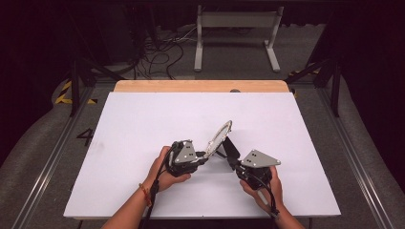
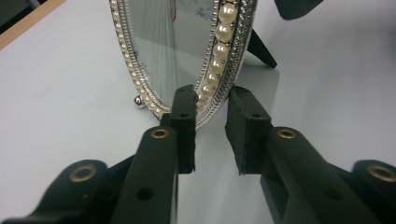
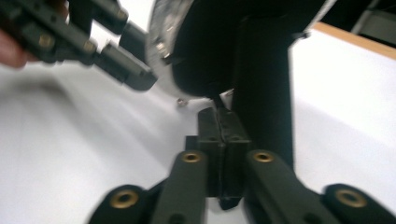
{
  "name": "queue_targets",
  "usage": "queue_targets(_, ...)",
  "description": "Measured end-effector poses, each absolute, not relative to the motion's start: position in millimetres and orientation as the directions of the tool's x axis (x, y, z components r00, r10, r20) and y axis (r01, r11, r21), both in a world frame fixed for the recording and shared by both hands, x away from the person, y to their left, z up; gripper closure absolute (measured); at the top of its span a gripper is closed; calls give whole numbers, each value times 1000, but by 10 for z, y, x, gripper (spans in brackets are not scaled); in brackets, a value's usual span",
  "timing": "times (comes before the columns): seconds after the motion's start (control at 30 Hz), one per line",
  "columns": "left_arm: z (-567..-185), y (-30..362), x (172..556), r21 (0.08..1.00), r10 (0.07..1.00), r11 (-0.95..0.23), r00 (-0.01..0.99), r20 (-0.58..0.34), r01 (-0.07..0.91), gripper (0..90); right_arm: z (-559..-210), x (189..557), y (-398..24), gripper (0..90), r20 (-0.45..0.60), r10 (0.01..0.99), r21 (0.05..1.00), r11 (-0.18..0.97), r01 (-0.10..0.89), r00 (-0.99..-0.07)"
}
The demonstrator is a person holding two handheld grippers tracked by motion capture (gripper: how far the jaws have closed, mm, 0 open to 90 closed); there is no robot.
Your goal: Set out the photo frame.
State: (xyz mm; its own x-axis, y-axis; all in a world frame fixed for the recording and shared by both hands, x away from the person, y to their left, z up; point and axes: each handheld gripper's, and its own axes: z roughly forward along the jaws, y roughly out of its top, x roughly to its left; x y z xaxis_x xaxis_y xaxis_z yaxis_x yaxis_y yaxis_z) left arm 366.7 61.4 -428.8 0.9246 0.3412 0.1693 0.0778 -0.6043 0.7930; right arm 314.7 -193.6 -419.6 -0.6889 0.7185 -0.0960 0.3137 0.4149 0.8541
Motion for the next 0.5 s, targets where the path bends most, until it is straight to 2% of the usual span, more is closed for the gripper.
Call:
queue_targets(0.13, -4269, 624, 3646, 780, 315, -623, 932, 177, 63, 850, -4274, 3184, -1916, 900, -73, 710, 843, 419, 337, -700)
queue_targets(0.23, -4267, 654, 3663, 790, 316, -608, 936, 155, 74, 864, -4341, 3206, -1886, 808, -119, 735, 826, 446, 344, -667)
queue_targets(0.43, -4313, 631, 3698, 799, 318, -593, 940, 122, 97, 857, -4372, 3202, -1868, 857, -158, 754, 809, 469, 354, -638)
queue_targets(0.5, -4315, 624, 3704, 801, 316, -590, 942, 117, 98, 856, -4381, 3217, -1889, 900, -153, 765, 808, 462, 366, -626)
